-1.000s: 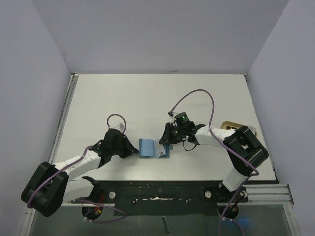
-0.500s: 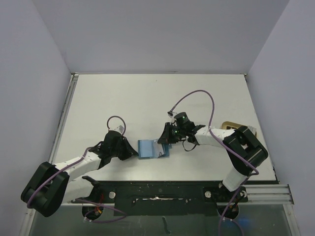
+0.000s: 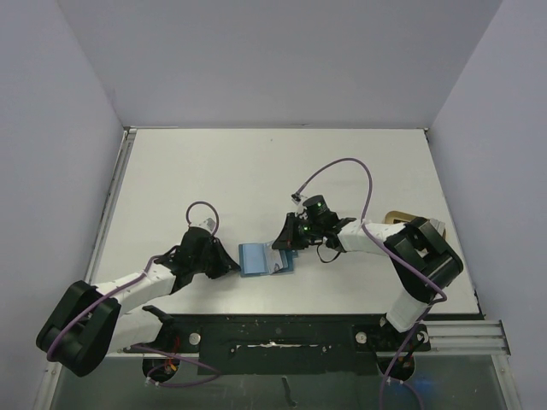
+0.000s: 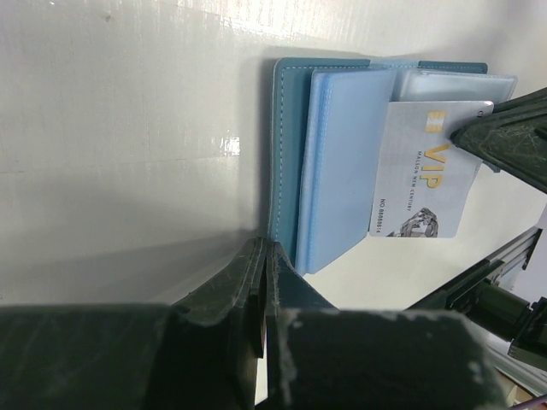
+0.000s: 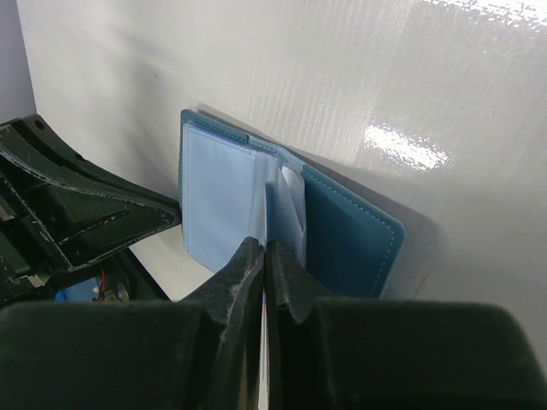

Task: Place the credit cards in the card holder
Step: Insert the credit card into the card holder.

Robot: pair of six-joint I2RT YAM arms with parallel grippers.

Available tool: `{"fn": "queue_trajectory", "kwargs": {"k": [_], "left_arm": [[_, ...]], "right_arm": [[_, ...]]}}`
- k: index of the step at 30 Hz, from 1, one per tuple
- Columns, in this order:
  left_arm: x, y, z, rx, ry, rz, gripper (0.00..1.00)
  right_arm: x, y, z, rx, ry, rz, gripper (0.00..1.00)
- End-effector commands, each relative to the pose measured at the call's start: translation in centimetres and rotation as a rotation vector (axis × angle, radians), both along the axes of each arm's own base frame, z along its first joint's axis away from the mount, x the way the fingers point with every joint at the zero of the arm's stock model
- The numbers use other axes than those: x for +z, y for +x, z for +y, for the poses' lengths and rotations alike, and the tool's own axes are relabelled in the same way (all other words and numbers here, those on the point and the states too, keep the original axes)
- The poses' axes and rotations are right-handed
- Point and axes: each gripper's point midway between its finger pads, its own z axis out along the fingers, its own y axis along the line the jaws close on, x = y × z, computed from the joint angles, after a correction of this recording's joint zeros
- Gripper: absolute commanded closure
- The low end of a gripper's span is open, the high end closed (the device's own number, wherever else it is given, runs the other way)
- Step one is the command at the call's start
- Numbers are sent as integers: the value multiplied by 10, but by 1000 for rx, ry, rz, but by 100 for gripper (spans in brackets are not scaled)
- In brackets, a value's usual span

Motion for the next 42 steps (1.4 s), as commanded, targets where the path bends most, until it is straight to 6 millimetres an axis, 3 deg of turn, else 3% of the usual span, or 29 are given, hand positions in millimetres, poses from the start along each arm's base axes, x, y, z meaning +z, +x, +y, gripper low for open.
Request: {"fn": "queue_trajectory", "kwargs": {"k": [1, 7, 42], "left_arm": [[8, 10, -6, -16, -17, -62, 100], [8, 10, -7, -22, -19, -62, 100], [14, 10, -13, -38, -50, -65, 100]], "right_arm": [[17, 9, 6, 4, 60, -56, 100], [6, 5, 8, 8, 82, -38, 100], [-7, 19, 19, -18, 48, -82, 100]]}}
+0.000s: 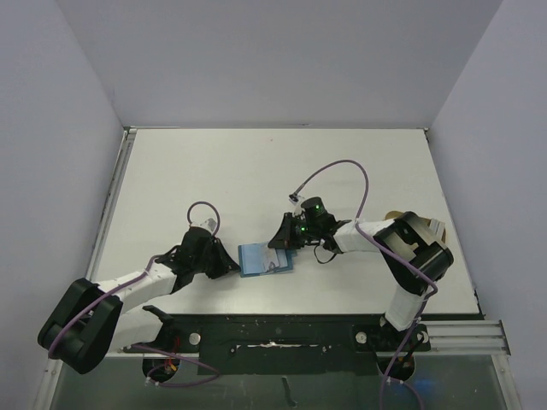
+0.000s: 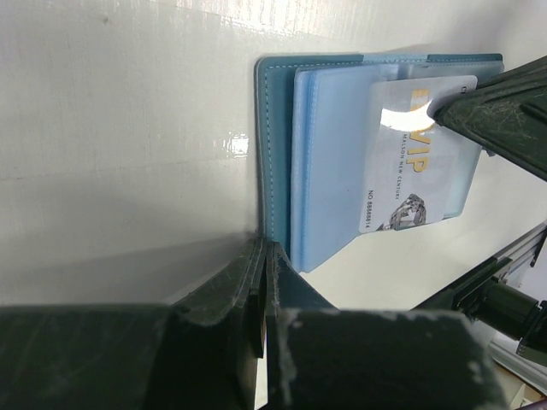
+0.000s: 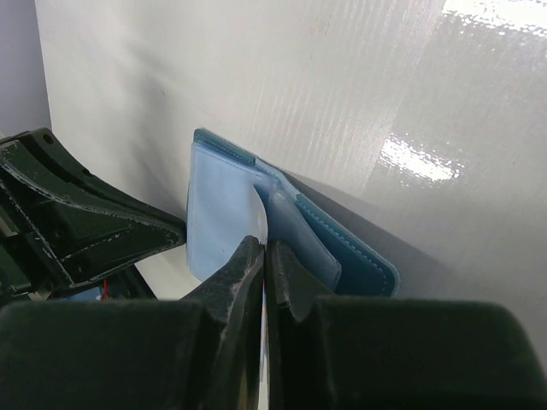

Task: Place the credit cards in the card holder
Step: Insert the credit card into the card holder.

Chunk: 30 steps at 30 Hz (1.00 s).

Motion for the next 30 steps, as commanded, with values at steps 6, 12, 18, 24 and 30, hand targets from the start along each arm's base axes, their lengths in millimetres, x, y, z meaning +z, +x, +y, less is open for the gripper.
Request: {"fn": "queue_trajectory", "kwargs": {"k": [6, 12, 18, 24, 30], "left_arm": [[21, 10, -16, -23, -80, -63, 100], [21, 9, -19, -27, -93, -60, 100], [22, 9, -20, -26, -99, -63, 100], [21, 10, -20, -25, -95, -62, 100], [20, 9, -21, -27, -100, -63, 100]], "right_arm": [[4, 13, 8, -69, 12, -52, 100], [0, 14, 8, -100, 9, -40, 99], [8, 13, -3, -97, -74, -61, 66], [4, 6, -14, -78, -152, -49, 62], [6, 0, -17, -69, -203, -59, 57]]}}
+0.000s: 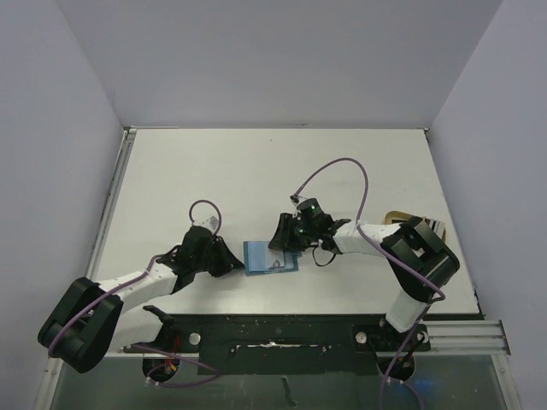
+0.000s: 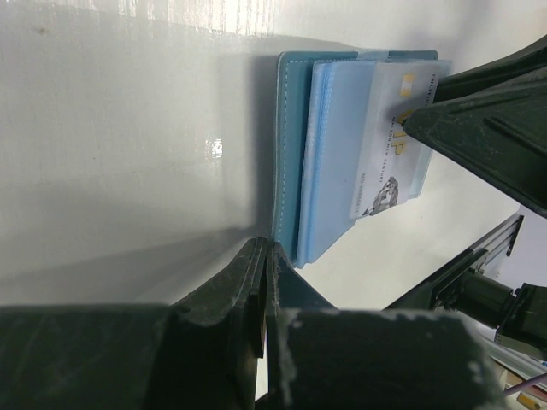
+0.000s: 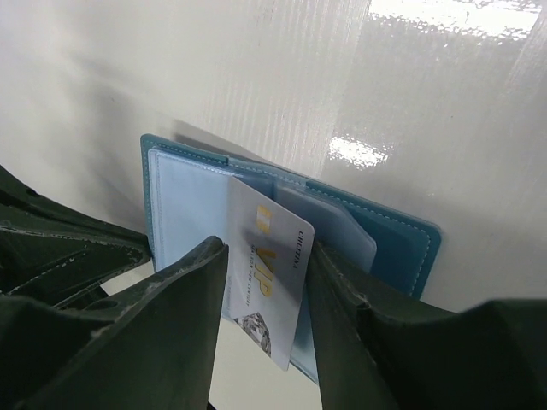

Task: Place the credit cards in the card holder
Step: Insert the credit card into the card holder.

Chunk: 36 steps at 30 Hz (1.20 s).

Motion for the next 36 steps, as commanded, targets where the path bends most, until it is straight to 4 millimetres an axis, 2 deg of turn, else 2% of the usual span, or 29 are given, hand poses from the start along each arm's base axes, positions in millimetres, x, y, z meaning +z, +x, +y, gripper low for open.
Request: {"fn": "queue_trajectory", "kwargs": {"k": [1, 7, 16, 23, 26, 32, 36], "left_arm": [[11, 7, -9, -12, -42, -46, 100], [11, 8, -9, -10, -39, -45, 100], [10, 7, -9, -11, -40, -42, 100], [10, 7, -9, -10, -35, -42, 100], [11, 8, -9, -9, -36, -45, 100], [10, 8, -9, -9, -35, -43, 100], [8, 7, -9, -10, -33, -39, 100]], "right_arm": [[11, 1, -5, 5, -75, -46, 57], [16, 0, -4, 14, -106, -55, 48], [8, -8, 2, 25, -155, -44, 44], [25, -1, -9, 15, -222, -90, 44], [28, -4, -4, 35, -208, -86, 44], [12, -17, 6, 56, -212, -48, 44], [12, -20, 16, 71, -177, -43, 44]]}}
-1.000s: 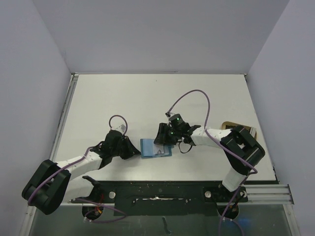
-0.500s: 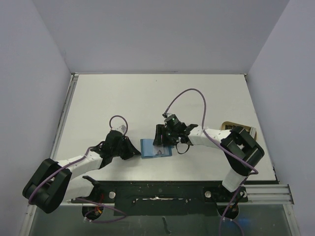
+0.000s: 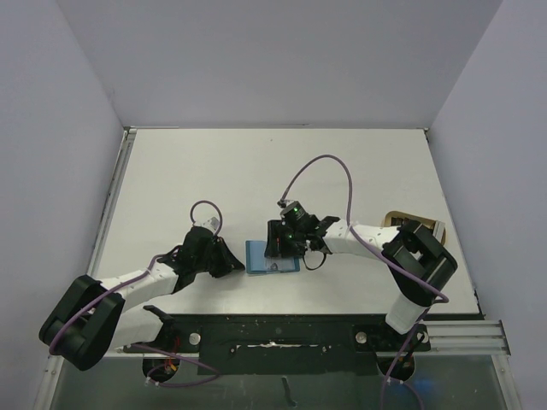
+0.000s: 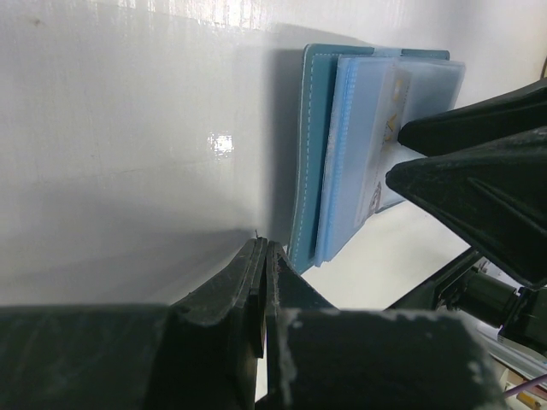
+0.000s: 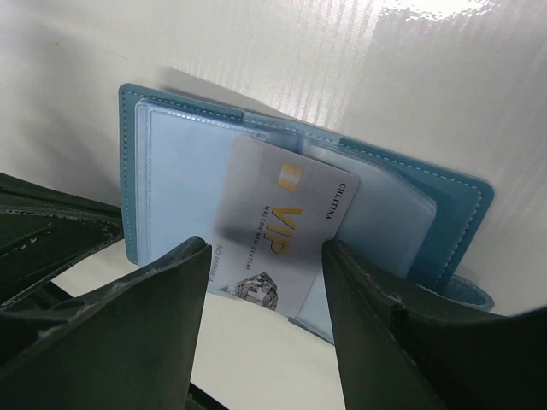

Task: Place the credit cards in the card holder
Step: Insert the credit card into the card holder.

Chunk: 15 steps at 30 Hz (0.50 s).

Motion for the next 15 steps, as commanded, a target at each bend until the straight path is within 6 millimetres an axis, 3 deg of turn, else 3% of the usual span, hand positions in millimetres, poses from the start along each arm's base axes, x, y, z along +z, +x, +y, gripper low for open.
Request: {"fn": "queue_trajectory", "kwargs": {"k": [1, 9, 15], "left_arm": [[11, 8, -8, -6, -36, -46, 100], [11, 9, -10, -9, -38, -48, 100], [12, 9, -10, -9, -38, -49, 100]], "right_arm": [[12, 3, 19, 16, 59, -30, 44], [17, 3, 33, 41, 127, -29, 44], [28, 8, 20, -22, 92, -59, 41]]}}
